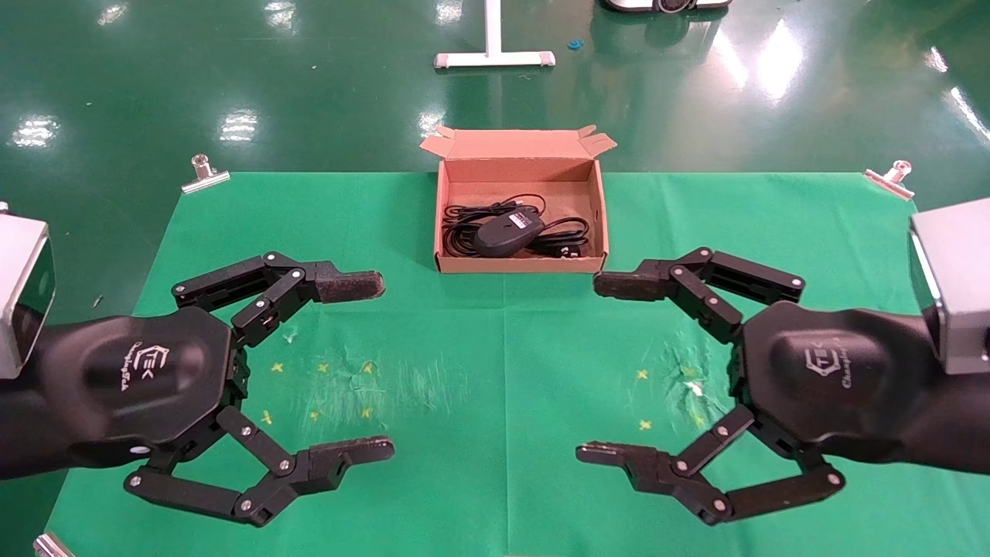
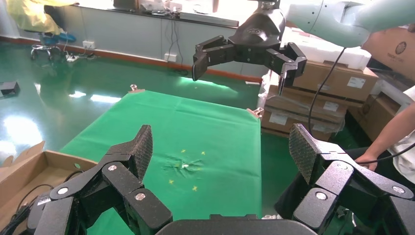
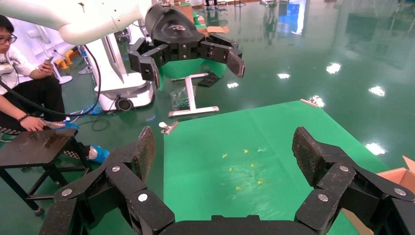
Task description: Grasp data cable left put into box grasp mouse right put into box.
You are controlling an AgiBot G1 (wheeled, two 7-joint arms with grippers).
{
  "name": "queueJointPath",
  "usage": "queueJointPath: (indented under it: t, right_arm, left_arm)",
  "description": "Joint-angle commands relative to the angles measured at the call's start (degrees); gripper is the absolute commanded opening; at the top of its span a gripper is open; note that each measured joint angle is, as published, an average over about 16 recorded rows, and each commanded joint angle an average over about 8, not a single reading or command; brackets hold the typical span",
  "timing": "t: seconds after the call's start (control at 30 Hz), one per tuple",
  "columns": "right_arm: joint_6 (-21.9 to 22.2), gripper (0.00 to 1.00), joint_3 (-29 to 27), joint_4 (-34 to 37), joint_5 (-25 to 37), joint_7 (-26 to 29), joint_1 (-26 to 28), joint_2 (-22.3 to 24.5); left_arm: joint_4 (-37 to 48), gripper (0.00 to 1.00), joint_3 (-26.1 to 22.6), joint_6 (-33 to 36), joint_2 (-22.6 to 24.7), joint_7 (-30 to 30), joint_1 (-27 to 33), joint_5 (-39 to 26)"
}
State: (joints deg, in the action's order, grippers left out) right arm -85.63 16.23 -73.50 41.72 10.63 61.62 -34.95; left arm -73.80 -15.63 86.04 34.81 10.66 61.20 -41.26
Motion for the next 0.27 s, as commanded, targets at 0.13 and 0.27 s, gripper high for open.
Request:
queueJointPath:
  t: [0.13,0.27]
  right_arm:
    - [0.0,1.0,0.0,0.0,0.0,0.0,0.0,0.0]
    - [0.0,1.0,0.0,0.0,0.0,0.0,0.0,0.0]
  left_arm:
    - [0.1,1.0,-0.2,-0.2,0.1,0.0,0.2,-0.3]
    - [0.1,1.0,-0.2,-0.2,0.1,0.1,0.2,-0.3]
